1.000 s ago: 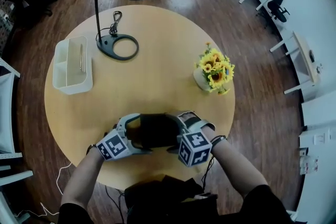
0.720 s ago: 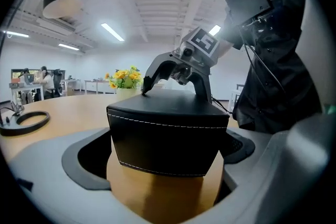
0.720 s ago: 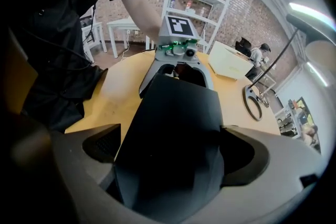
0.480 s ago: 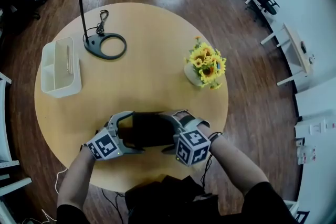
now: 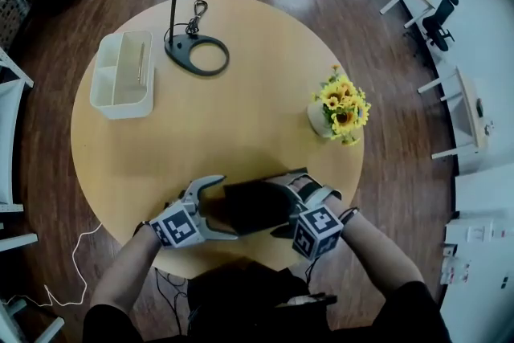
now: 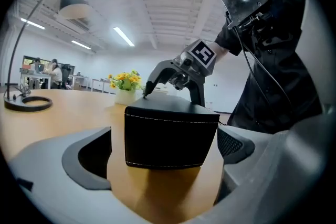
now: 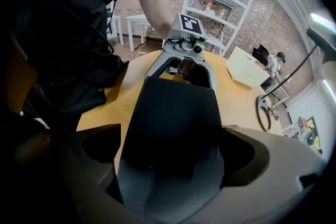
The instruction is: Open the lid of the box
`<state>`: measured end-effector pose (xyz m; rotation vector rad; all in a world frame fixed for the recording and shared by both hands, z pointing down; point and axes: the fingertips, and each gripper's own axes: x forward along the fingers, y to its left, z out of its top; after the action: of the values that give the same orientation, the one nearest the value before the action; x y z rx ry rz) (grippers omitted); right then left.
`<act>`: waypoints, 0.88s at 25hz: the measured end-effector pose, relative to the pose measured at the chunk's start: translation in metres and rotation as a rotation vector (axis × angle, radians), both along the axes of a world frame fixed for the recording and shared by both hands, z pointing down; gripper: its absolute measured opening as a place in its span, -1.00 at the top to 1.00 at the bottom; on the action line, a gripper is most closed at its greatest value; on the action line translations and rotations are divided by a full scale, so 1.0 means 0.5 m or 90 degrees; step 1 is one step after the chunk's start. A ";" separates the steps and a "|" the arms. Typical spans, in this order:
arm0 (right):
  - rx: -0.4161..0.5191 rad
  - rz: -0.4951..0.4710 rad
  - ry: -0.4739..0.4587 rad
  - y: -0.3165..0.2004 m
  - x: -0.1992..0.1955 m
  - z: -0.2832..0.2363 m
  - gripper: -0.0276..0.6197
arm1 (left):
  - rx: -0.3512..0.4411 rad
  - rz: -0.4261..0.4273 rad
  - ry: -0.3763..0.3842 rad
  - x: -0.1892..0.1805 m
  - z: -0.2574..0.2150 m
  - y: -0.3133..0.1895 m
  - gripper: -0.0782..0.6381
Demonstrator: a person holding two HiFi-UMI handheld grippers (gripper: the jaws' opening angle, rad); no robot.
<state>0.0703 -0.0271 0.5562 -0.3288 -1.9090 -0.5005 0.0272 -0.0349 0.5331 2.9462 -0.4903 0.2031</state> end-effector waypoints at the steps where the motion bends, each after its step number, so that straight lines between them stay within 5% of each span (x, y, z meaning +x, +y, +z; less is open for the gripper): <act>1: -0.001 0.002 -0.002 -0.003 -0.004 -0.002 -0.92 | 0.008 0.011 -0.004 0.006 -0.002 -0.001 -0.94; 10: -0.036 0.036 -0.043 -0.003 -0.024 -0.010 -0.92 | 0.022 0.027 0.011 0.035 0.002 0.009 -0.94; 12: -0.058 0.064 -0.059 -0.004 -0.033 -0.032 -0.73 | 0.024 0.028 0.013 0.036 0.002 0.005 -0.93; 15: -0.040 0.054 -0.050 0.003 -0.036 -0.034 -0.73 | 0.022 0.036 0.001 0.036 0.001 0.008 -0.89; 19: -0.043 0.045 -0.043 0.012 -0.035 -0.021 -0.76 | 0.021 0.029 -0.020 0.031 0.007 0.014 -0.43; 22: -0.040 0.044 -0.048 0.007 -0.035 -0.026 -0.76 | 0.028 0.026 -0.029 0.032 0.008 0.014 -0.47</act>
<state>0.0527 -0.0236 0.5431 -0.2871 -2.0049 -0.4135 0.0434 -0.0280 0.5369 3.0023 -0.4470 0.2676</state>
